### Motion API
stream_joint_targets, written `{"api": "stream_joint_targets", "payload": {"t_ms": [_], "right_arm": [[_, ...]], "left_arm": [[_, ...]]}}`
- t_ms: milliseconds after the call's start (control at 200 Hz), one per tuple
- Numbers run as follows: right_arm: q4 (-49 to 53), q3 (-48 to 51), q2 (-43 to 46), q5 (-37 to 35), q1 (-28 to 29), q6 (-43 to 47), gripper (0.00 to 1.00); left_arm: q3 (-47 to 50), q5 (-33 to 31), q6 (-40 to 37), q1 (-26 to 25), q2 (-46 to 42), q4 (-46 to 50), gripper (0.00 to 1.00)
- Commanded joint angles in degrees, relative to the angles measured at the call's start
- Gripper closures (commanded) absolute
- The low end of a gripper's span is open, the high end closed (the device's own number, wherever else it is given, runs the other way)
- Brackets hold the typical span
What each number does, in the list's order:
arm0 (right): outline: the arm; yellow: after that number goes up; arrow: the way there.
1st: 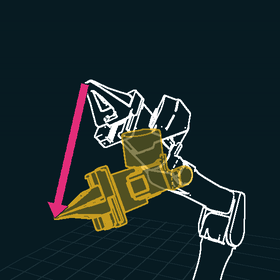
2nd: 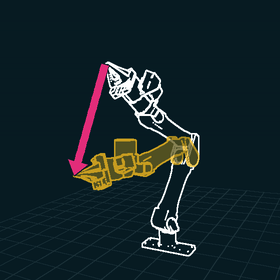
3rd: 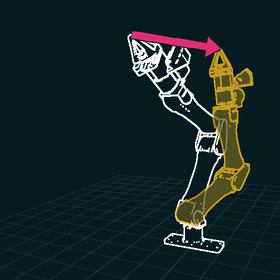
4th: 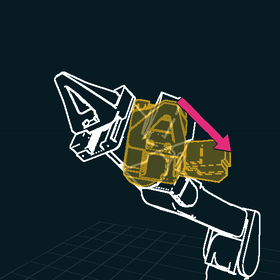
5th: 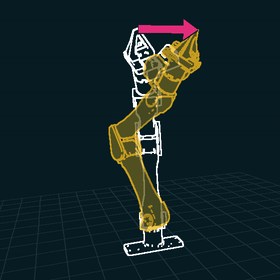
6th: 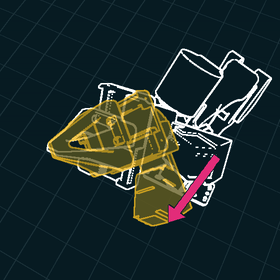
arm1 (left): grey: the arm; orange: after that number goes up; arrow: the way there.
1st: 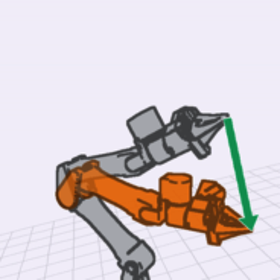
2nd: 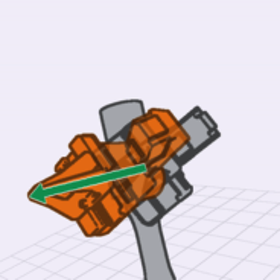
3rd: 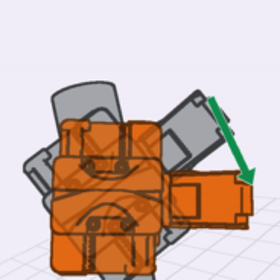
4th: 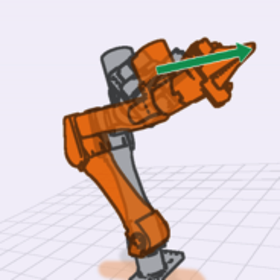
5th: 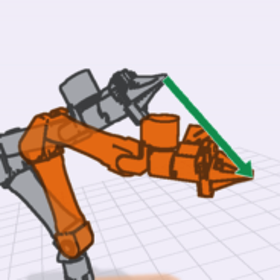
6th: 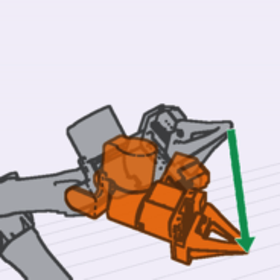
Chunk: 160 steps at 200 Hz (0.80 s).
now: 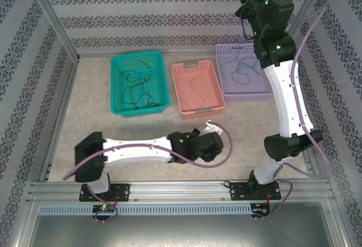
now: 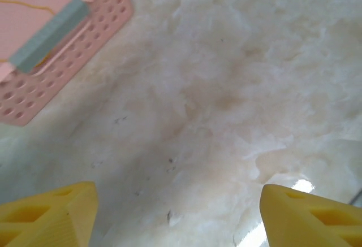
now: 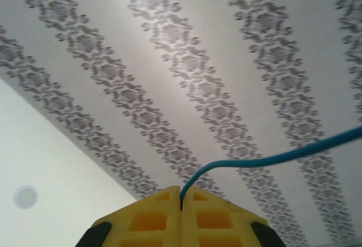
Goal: Untangle the cables
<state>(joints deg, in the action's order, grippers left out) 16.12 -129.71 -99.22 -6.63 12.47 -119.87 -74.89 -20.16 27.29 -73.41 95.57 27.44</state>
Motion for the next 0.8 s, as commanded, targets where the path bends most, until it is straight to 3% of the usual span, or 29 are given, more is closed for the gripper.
{"api": "stream_joint_targets", "payload": {"t_ms": [0, 145, 325, 610, 794], "right_arm": [[-2.33, -9.36, -4.61, 1.22, -2.27, -11.02, 1.0], [-1.71, -19.9, -12.11, 4.27, -6.14, -10.66, 1.0], [-2.54, -18.58, -14.13, 7.45, -8.11, -12.16, 1.0], [-7.61, 7.37, -5.21, 7.03, -10.76, -8.56, 1.0], [-11.18, 20.82, -4.66, 10.5, -13.67, -7.43, 1.0]], "left_arm": [[3.31, -2.46, 4.76, 0.45, -6.7, 3.63, 0.23], [5.58, -4.73, 7.52, 0.97, -13.22, 7.48, 0.23], [6.42, -8.01, 9.7, 1.16, -18.6, 11.97, 0.23], [7.29, -10.13, 11.03, 1.51, -22.75, 14.62, 0.23], [7.34, -9.78, 11.17, 1.86, -22.8, 14.87, 0.23]]}}
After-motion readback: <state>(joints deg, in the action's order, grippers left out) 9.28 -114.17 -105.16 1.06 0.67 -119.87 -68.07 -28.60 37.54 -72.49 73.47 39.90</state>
